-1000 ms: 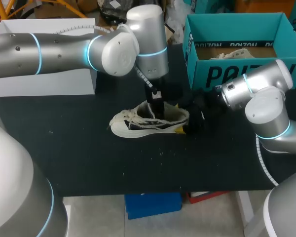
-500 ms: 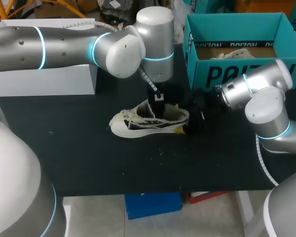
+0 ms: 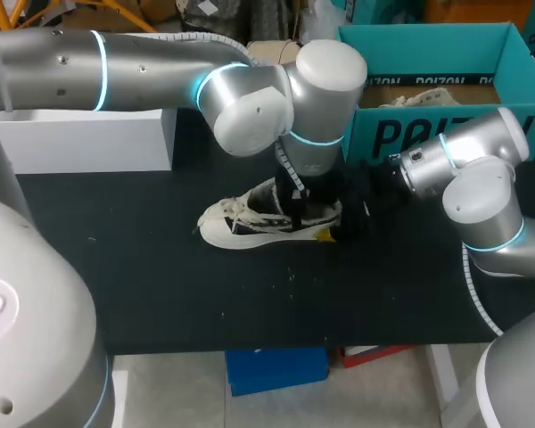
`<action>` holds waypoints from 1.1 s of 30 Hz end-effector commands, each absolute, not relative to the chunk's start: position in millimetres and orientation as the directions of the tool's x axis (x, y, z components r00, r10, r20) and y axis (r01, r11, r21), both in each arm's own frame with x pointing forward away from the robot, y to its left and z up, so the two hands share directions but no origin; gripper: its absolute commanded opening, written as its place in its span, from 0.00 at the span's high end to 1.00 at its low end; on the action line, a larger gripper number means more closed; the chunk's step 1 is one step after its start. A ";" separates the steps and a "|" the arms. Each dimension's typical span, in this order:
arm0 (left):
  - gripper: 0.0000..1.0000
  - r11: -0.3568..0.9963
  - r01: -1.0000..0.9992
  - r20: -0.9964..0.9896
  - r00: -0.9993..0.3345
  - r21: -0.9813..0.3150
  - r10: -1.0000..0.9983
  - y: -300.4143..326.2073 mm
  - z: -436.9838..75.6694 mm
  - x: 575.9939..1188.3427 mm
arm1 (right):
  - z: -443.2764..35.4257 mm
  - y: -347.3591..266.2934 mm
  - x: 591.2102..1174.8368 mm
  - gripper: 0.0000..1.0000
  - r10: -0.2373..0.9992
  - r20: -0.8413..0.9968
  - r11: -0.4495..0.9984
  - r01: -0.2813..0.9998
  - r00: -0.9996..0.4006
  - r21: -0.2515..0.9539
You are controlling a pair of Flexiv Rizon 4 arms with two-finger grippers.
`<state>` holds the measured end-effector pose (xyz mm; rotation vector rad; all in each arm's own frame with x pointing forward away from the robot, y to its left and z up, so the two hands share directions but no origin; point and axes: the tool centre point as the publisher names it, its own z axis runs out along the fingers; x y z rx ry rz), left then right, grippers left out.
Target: Take the shoe out of the shoebox, open the shoe tongue, remove and reinsert the insole, then place the shoe into the shoebox
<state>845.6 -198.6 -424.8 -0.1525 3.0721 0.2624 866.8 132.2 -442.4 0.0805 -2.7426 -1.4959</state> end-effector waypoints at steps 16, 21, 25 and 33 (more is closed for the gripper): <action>0.75 0.981 -0.139 -0.467 -0.882 0.138 -0.059 -170.7 -440.7 874.0 | -444.6 131.0 868.1 1.00 -0.051 -0.009 0.541 -0.035 -0.999 0.840; 0.75 0.983 -0.149 -0.515 -0.854 0.104 -0.075 -167.6 -438.2 880.0 | -444.6 131.0 868.1 1.00 -0.051 -0.009 0.541 -0.035 -0.999 0.840; 0.75 0.984 -0.148 -0.506 -0.859 0.102 -0.077 -169.3 -442.2 883.4 | -444.6 131.0 868.1 1.00 -0.051 -0.009 0.541 -0.035 -0.999 0.840; 1.00 0.988 -0.138 -0.438 -0.894 0.067 -0.095 -168.9 -442.8 887.1 | -444.6 131.0 868.1 1.00 -0.051 -0.009 0.541 -0.035 -0.999 0.840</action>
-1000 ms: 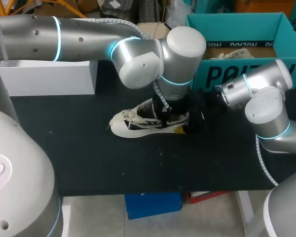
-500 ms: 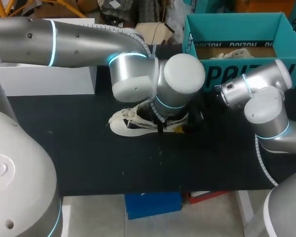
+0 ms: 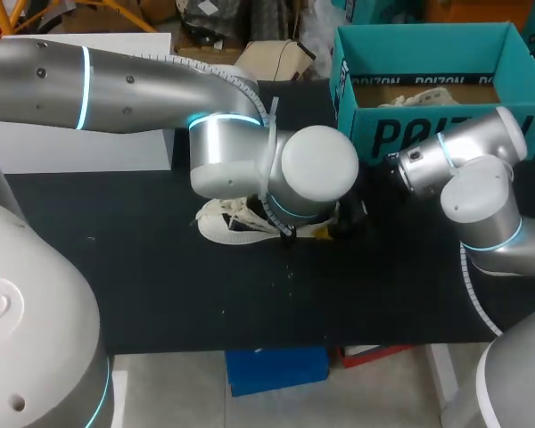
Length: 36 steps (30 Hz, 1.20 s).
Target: Take the shoe out of the shoebox, open the shoe tongue, remove and reinsert the insole, then place the shoe into the shoebox
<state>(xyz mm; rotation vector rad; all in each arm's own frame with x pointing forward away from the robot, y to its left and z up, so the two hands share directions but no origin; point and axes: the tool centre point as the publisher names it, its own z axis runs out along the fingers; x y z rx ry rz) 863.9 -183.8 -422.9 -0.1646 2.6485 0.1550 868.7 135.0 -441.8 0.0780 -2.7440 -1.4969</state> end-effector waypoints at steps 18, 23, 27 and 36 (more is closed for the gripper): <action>1.00 0.992 -0.073 -0.215 -0.972 -0.108 -0.095 -196.8 -394.2 858.2 | -444.6 131.0 868.1 1.00 -0.051 -0.009 0.541 -0.035 -0.999 0.840; 1.00 0.987 -0.082 -0.189 -0.976 -0.142 -0.108 -196.4 -386.7 856.1 | -444.6 131.0 868.1 1.00 -0.051 -0.009 0.541 -0.035 -0.999 0.840; 1.00 0.984 -0.070 -0.176 -0.979 -0.162 -0.098 -200.9 -385.1 853.8 | -444.6 131.0 868.1 1.00 -0.051 -0.009 0.541 -0.035 -0.999 0.840; 0.78 0.974 0.020 -0.190 -0.982 -0.224 -0.024 -217.2 -394.9 861.6 | -444.6 131.0 868.1 1.00 -0.051 -0.009 0.541 -0.035 -0.999 0.840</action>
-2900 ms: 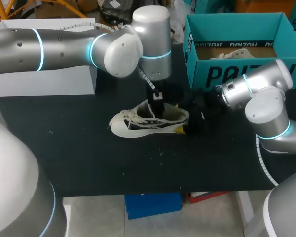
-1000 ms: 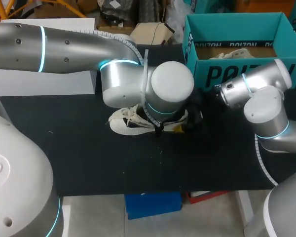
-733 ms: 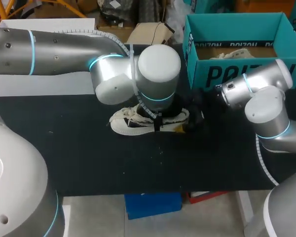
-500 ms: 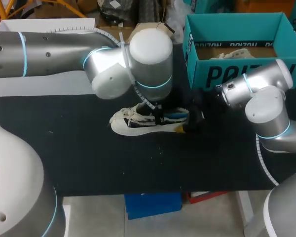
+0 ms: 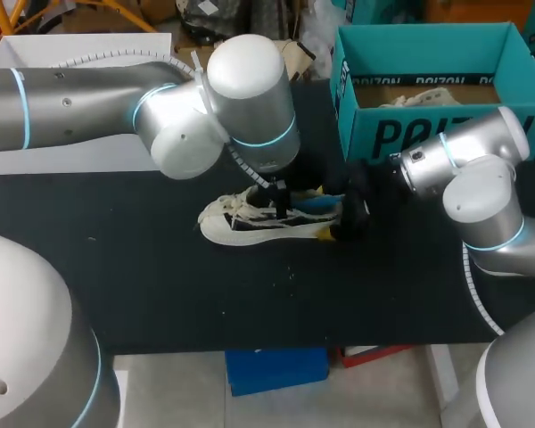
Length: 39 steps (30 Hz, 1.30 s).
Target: Take the shoe out of the shoebox, open the shoe tongue, remove and reinsert the insole, then place the shoe into the shoebox
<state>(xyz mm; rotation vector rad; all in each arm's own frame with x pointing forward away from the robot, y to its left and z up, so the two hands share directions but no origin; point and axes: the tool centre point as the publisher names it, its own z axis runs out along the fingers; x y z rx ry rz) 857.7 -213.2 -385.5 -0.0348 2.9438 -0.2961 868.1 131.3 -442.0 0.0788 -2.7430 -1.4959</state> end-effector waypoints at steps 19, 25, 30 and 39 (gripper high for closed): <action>0.64 0.950 0.144 -0.312 -0.949 -0.278 0.053 -247.6 -397.9 871.5 | -444.6 131.0 868.1 1.00 -0.051 -0.009 0.541 -0.035 -0.999 0.840; 0.72 0.941 0.168 -0.334 -0.941 -0.295 0.063 -255.1 -392.5 874.9 | -444.6 131.0 868.1 1.00 -0.051 -0.009 0.541 -0.035 -0.999 0.840; 0.83 0.935 0.182 -0.328 -0.942 -0.305 0.076 -260.7 -393.7 879.8 | -444.6 131.0 868.1 1.00 -0.051 -0.009 0.541 -0.035 -0.999 0.840; 1.00 0.927 0.204 -0.308 -0.946 -0.315 0.104 -263.8 -382.1 869.2 | -444.6 131.0 868.1 1.00 -0.051 -0.009 0.541 -0.035 -0.999 0.840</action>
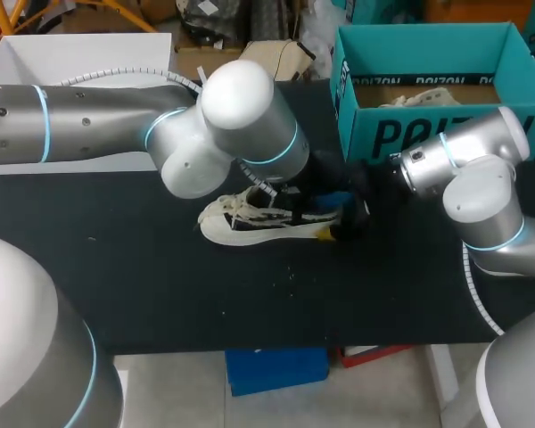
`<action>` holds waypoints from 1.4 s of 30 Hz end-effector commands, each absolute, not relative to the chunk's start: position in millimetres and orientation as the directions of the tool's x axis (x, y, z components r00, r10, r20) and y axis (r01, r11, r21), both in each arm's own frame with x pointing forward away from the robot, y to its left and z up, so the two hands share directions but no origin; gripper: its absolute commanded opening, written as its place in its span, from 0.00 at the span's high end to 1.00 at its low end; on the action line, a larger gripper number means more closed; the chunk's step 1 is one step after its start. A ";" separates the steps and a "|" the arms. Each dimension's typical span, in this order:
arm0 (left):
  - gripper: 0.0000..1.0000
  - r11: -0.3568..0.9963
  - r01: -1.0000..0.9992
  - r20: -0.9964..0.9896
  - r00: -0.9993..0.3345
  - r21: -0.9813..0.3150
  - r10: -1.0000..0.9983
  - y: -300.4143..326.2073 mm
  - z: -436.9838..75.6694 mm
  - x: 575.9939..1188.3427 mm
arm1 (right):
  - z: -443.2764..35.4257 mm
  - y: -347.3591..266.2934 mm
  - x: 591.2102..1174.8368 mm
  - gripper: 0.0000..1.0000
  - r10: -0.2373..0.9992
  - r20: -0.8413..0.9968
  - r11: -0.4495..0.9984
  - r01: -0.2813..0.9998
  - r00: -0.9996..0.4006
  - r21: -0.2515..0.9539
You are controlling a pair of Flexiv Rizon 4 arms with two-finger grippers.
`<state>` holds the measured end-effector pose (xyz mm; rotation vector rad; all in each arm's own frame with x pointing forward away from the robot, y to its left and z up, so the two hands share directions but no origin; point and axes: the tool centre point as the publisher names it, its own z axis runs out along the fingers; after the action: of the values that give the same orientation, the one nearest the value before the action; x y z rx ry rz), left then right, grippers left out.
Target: Take the shoe out of the shoebox, open the shoe tongue, remove and reinsert the insole, then place the shoe into the shoebox
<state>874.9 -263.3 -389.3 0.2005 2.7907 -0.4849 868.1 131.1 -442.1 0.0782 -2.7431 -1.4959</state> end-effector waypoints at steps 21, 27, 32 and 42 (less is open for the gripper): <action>1.00 0.715 0.346 -0.349 -0.925 -0.607 0.151 -324.2 -239.6 787.9 | -444.6 131.0 868.1 1.00 -0.051 -0.009 0.541 -0.035 -0.999 0.840; 1.00 0.530 0.317 -0.307 -0.945 -0.787 0.110 -335.6 -206.7 781.9 | -444.6 131.0 868.1 1.00 -0.051 -0.009 0.541 -0.035 -0.999 0.840; 1.00 0.344 0.332 -0.304 -0.943 -0.878 0.133 -347.2 -177.8 771.2 | -444.6 131.0 868.1 1.00 -0.051 -0.009 0.541 -0.035 -0.999 0.840; 1.00 0.286 0.322 -0.274 -0.942 -0.902 0.195 -352.1 -170.0 769.7 | -444.6 131.0 868.1 1.00 -0.051 -0.009 0.541 -0.035 -0.999 0.840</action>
<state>767.9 -352.9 -165.2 0.4742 2.5057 -1.6104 868.0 129.5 -441.7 0.0793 -2.7422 -1.4962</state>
